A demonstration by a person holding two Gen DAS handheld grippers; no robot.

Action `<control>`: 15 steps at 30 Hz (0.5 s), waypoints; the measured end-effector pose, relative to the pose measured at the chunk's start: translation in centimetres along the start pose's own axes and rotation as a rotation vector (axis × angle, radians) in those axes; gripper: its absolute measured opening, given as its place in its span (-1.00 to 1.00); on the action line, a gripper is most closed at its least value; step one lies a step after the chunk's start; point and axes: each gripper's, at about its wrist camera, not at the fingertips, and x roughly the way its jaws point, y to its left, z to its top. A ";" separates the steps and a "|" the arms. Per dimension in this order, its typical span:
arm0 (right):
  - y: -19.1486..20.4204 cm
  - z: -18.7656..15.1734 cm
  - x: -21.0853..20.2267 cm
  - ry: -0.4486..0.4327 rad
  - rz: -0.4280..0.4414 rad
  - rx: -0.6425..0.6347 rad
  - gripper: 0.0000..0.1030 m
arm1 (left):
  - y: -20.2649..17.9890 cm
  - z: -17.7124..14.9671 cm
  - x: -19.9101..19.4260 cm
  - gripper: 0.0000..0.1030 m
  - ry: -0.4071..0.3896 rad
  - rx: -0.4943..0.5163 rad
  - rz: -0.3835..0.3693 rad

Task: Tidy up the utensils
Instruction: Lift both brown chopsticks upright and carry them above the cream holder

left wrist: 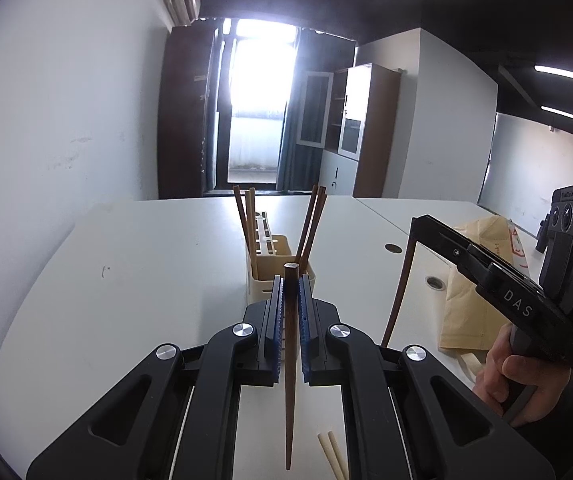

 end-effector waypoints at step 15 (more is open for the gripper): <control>0.8 1.5 0.4 0.049 0.044 0.014 -0.85 | 0.1 2.8 0.9 -0.87 -0.019 0.008 0.010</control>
